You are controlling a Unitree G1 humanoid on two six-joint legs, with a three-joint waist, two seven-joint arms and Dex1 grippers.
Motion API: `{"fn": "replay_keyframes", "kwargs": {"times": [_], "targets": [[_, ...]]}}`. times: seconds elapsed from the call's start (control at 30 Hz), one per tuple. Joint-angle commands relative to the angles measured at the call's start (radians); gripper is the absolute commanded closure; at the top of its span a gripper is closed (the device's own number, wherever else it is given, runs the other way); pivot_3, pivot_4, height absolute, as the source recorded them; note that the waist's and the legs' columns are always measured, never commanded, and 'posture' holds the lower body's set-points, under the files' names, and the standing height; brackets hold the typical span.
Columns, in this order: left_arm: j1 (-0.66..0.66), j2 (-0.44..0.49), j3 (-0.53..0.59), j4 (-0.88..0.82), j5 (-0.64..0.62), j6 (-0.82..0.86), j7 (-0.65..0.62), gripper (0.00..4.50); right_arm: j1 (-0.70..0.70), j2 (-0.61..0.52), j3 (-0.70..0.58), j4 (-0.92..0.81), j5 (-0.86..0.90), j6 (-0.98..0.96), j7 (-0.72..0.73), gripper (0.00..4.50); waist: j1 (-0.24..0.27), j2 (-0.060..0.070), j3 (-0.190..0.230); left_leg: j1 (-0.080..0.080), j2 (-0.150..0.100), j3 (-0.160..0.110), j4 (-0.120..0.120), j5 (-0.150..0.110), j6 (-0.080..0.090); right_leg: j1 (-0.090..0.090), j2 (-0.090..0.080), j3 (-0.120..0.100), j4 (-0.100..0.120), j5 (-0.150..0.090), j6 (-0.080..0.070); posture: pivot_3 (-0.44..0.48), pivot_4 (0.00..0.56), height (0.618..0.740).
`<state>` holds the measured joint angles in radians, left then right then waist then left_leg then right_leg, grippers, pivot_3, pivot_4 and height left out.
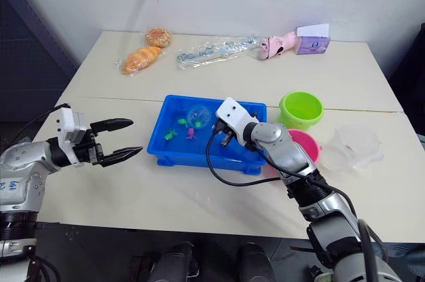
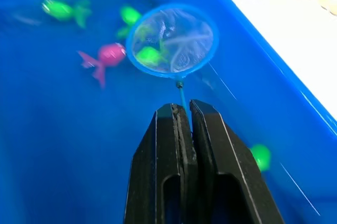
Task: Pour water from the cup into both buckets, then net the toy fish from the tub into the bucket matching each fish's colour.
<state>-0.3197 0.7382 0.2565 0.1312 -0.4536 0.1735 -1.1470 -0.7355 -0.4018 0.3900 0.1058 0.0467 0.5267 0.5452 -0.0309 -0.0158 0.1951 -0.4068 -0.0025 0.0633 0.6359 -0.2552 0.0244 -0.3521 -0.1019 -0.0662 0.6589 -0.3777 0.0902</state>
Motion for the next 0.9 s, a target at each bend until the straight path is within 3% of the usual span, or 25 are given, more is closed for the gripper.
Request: {"fn": "replay_keyframes", "kwargs": {"times": [0.03,0.43,0.7,0.9], "targets": [[-0.002,0.002,0.009,-0.029,-0.022,0.002,0.002,0.03,-0.004,-0.001,-0.011,-0.016,-0.046,-0.037,0.004,4.5,0.0,0.0,0.0,0.0,0.0,0.0,0.0,0.0,0.0,0.0,0.0,0.0,0.0,0.0,0.0,0.0,0.15,0.74],[-0.025,0.0,-0.001,-0.01,-0.018,0.005,-0.005,0.03,0.031,-0.038,0.047,-0.092,-0.121,-0.07,0.139,4.5,-0.002,0.0,0.0,0.0,0.0,0.002,-0.001,0.0,0.0,-0.002,0.0,0.002,0.0,0.0,0.0,0.0,0.15,0.74],[-0.024,0.0,0.0,-0.009,-0.018,0.006,-0.007,0.03,0.057,0.029,-0.065,-0.224,0.055,0.238,0.199,4.5,0.0,0.0,0.0,0.0,0.0,0.002,-0.001,0.0,0.0,-0.002,0.0,0.002,0.001,0.0,0.0,0.0,0.15,0.74],[-0.024,-0.001,0.0,-0.009,-0.017,0.005,-0.006,0.03,0.043,-0.01,-0.152,-0.333,0.196,0.495,0.248,4.5,0.001,0.0,0.0,0.0,0.0,0.001,-0.002,0.0,0.0,-0.002,0.0,0.002,0.0,0.0,0.0,0.0,0.15,0.74]]}}
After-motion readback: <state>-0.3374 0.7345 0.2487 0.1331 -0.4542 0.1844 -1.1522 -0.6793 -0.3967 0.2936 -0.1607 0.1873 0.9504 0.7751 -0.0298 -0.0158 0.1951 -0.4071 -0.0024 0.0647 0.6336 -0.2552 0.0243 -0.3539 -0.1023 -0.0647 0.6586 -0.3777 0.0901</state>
